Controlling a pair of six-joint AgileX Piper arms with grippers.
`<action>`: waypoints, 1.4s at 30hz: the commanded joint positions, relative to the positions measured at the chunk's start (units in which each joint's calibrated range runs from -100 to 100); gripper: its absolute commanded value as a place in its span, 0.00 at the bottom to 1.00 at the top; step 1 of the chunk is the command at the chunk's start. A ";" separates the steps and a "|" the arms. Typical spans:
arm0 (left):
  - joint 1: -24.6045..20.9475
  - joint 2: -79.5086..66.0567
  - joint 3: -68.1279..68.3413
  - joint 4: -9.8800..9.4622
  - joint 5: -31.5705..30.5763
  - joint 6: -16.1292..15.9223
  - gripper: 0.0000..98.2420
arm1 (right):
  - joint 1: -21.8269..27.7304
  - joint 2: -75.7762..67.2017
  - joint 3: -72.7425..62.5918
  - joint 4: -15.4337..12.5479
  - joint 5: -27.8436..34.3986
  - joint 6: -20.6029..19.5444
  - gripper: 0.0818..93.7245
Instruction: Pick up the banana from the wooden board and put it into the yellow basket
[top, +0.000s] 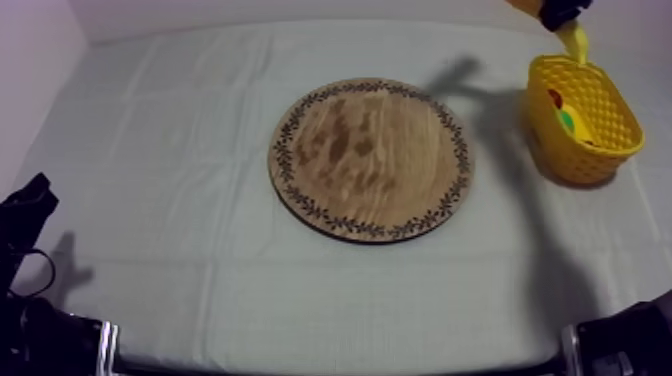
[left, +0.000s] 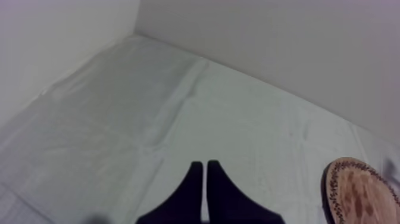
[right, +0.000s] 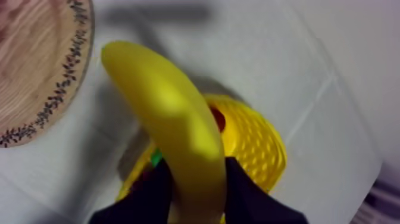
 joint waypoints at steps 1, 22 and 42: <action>0.01 0.00 -0.01 -0.01 -0.01 0.00 0.00 | 2.55 0.13 -0.12 -0.22 -0.13 -0.54 0.12; 0.01 0.00 -0.01 -0.01 -0.01 0.00 0.00 | 7.71 1.88 6.76 -0.33 -1.00 -2.93 0.13; 0.01 0.00 -0.01 -0.01 -0.01 0.00 0.00 | 9.85 10.22 17.10 0.81 -12.11 -5.77 0.36</action>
